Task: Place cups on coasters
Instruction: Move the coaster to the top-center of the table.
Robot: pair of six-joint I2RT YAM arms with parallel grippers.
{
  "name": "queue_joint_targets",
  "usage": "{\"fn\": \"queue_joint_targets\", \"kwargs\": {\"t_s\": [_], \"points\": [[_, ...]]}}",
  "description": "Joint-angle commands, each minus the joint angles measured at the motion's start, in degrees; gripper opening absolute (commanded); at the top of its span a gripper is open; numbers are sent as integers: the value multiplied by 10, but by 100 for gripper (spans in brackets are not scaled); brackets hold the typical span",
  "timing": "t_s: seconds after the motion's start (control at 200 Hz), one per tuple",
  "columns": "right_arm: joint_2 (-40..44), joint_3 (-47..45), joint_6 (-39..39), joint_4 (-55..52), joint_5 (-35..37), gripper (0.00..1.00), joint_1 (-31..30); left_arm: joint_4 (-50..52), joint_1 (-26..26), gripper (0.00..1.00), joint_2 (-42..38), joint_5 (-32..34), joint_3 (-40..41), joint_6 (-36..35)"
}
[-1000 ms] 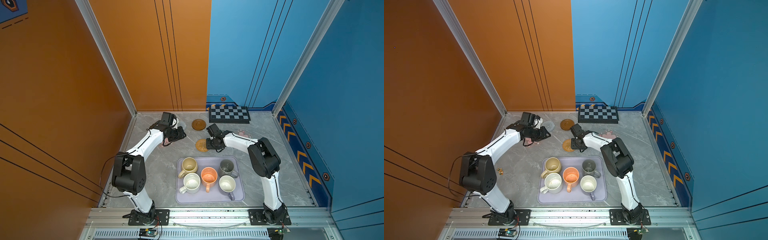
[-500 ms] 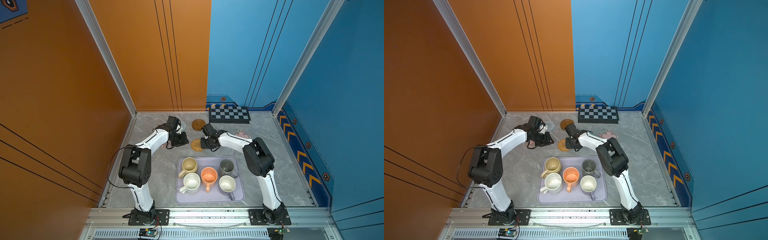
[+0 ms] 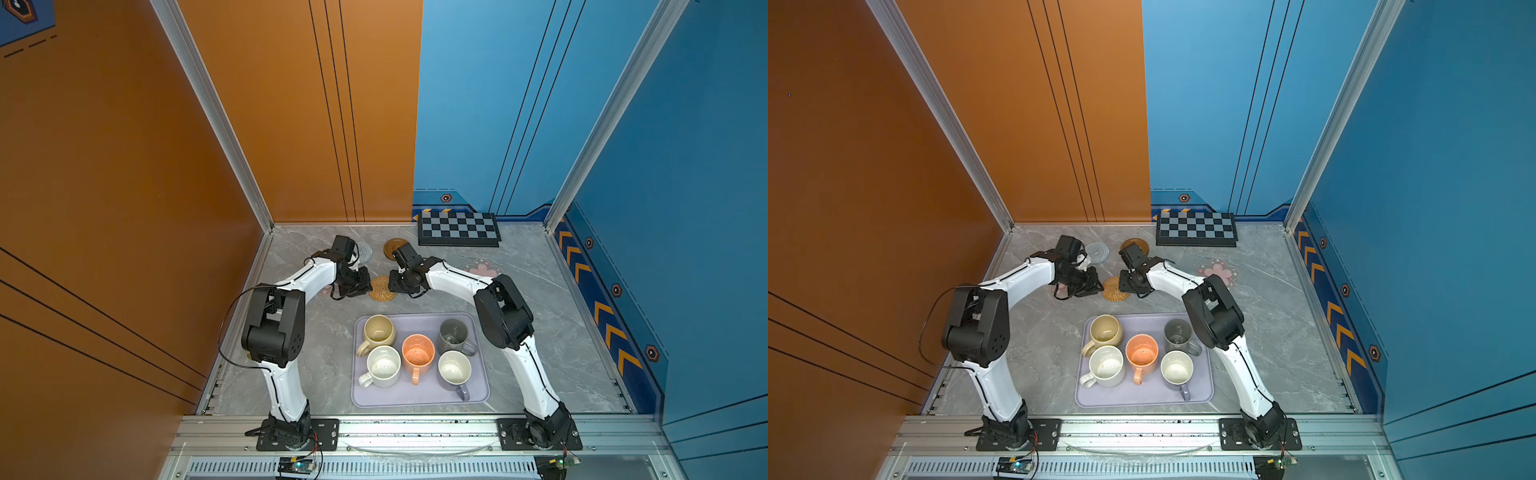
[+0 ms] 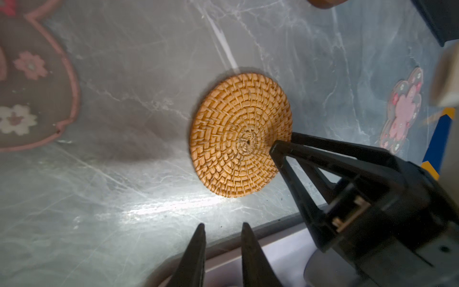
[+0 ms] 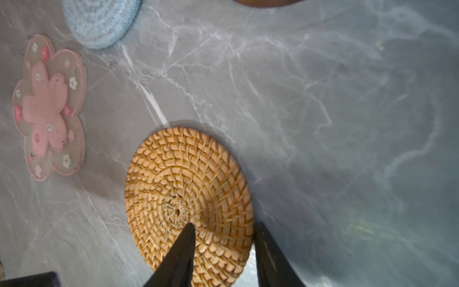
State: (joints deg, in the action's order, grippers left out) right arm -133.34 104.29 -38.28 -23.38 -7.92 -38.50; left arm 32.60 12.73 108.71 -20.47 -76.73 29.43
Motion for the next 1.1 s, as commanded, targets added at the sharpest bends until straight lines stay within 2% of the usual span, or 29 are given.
{"fn": "queue_joint_targets", "kwargs": {"t_s": [0.0,0.526,1.096], "points": [[-19,12,-25,-8,-18,42,-7,33,-7,25,20,28,-10,8],[-20,9,-32,-6,-24,43,-6,37,-3,25,93,49,-48,21],[-48,36,-31,11,-39,44,-8,36,-3,25,132,52,-106,42]]}}
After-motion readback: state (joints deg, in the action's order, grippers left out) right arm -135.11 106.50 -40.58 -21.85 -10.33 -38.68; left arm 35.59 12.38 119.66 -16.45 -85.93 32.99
